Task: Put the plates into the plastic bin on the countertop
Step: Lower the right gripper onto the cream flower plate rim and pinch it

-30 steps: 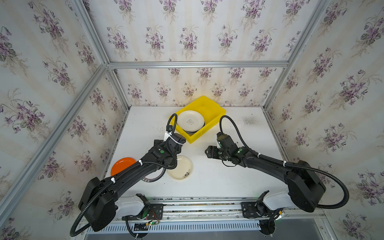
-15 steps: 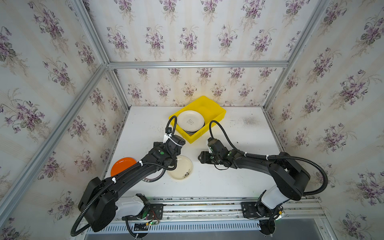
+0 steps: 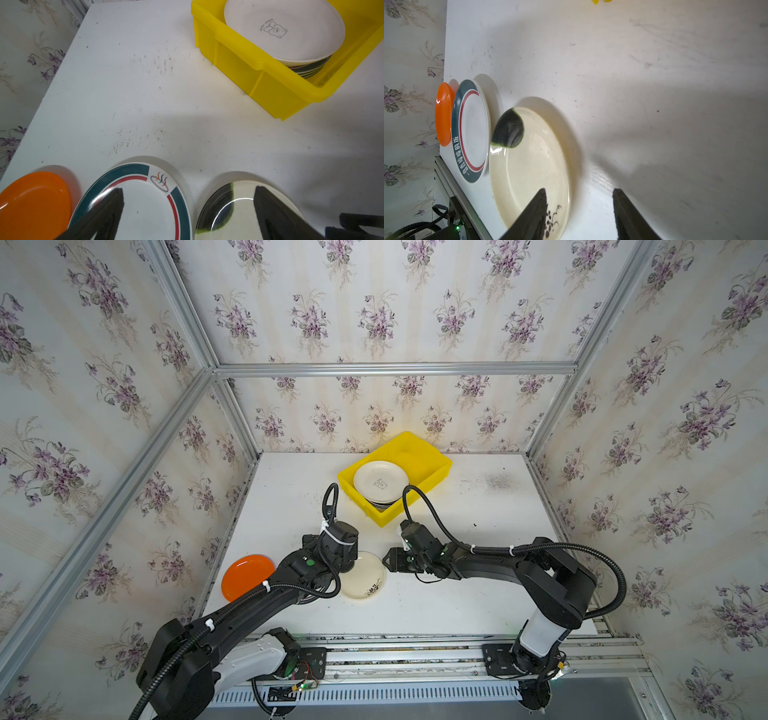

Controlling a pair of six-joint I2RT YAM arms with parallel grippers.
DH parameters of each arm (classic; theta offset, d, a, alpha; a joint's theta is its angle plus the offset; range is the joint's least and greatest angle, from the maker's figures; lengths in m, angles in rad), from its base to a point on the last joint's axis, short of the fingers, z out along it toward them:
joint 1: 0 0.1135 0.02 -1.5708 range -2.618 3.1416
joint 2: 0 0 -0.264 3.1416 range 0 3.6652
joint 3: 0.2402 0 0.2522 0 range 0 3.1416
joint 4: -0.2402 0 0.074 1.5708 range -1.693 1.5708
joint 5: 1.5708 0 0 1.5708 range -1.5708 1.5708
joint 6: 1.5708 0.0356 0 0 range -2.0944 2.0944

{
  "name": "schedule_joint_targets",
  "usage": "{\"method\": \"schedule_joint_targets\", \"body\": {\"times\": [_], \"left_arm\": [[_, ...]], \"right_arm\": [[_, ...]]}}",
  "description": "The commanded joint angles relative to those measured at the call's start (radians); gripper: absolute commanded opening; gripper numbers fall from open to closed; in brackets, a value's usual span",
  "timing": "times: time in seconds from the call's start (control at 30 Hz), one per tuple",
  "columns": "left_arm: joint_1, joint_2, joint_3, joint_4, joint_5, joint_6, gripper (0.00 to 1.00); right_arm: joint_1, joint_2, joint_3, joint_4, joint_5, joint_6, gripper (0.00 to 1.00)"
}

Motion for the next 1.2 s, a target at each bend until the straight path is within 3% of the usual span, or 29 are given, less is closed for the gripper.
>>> {"method": "schedule_joint_targets", "body": {"times": [0.0,0.37,0.63,1.17], "left_arm": [[0.006,-0.034,-0.024,0.054,0.11,0.053,1.0],[0.031,-0.169,-0.131,0.071,0.317,0.025,1.0],[0.038,-0.188,-0.168,0.07,0.308,0.01,1.0],[0.043,-0.171,-0.178,0.072,0.266,0.002,1.0]], "right_arm": [[0.005,0.015,0.024,0.036,-0.01,-0.005,0.5],[0.01,0.084,0.042,0.063,-0.018,-0.006,0.29],[0.016,0.103,0.042,0.092,-0.041,-0.002,0.21],[0.035,0.122,0.043,0.064,-0.02,-0.017,0.16]]}}
